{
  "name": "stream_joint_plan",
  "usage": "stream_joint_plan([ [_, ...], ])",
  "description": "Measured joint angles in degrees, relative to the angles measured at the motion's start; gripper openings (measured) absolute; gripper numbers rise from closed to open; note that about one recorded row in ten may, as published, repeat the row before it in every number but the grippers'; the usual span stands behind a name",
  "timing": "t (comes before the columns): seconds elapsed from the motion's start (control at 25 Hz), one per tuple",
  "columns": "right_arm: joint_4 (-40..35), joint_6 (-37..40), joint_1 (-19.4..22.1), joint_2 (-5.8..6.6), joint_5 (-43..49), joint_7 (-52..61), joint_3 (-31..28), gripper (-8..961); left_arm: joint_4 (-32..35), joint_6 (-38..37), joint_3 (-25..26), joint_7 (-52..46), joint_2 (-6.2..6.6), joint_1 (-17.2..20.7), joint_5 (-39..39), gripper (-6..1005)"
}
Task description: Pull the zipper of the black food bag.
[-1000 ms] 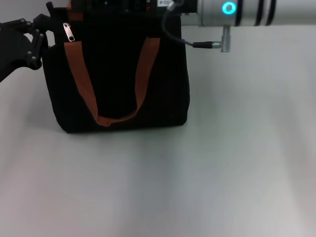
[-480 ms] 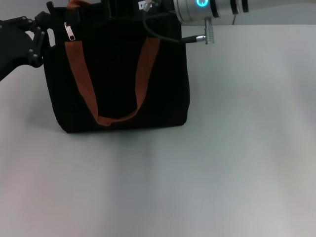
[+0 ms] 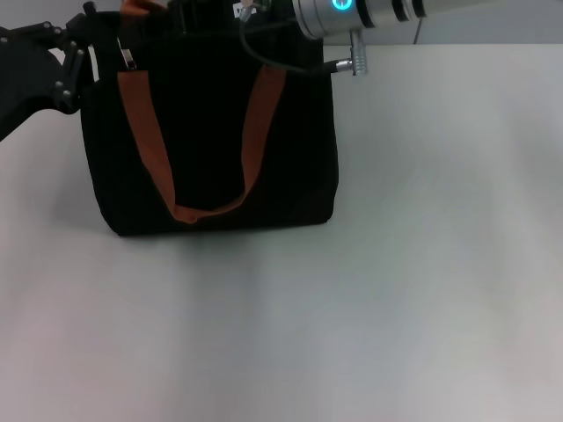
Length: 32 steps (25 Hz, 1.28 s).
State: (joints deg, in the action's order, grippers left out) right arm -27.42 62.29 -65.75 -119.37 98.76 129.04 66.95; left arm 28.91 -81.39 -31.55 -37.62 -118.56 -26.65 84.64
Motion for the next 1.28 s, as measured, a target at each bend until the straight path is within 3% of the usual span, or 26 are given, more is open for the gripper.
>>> stream_joint_plan([
  [0.32, 0.11, -3.02, -0.07, -0.28, -0.08, 0.03, 1.65, 464, -0.82, 0.36, 0.00, 0.00, 0.14, -0.53, -0.20, 25],
  [1.28, 0.08, -8.20, -2.09, -0.53, -0.42, 0.04, 6.78, 266, -0.79, -0.21, -0.07, -1.33, 0.13, -1.50, -0.54, 26],
])
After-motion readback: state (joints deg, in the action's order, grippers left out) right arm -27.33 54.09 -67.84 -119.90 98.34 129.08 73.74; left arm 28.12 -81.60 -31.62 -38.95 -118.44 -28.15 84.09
